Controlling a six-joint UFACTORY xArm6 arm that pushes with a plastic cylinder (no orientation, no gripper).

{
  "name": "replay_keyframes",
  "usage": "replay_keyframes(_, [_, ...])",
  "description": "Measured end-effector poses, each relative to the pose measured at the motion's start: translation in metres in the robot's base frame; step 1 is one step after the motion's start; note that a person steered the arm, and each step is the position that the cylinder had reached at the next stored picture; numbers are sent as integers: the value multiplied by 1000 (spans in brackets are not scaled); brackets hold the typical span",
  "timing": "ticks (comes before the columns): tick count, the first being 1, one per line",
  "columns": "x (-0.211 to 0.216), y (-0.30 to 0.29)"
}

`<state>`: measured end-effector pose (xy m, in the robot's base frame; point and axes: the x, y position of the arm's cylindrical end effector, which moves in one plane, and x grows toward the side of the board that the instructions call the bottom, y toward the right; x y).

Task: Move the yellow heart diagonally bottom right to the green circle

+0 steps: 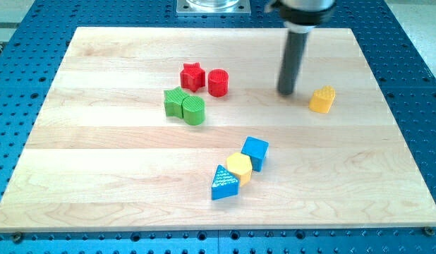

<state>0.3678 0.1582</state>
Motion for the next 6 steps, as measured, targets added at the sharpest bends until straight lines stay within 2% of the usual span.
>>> replay_keyframes(1, [8, 68])
replay_keyframes(2, [46, 46])
replay_keyframes(3, [89, -14])
replay_keyframes(4, [74, 6])
replay_keyframes(5, [41, 12])
replay_keyframes(6, [60, -29])
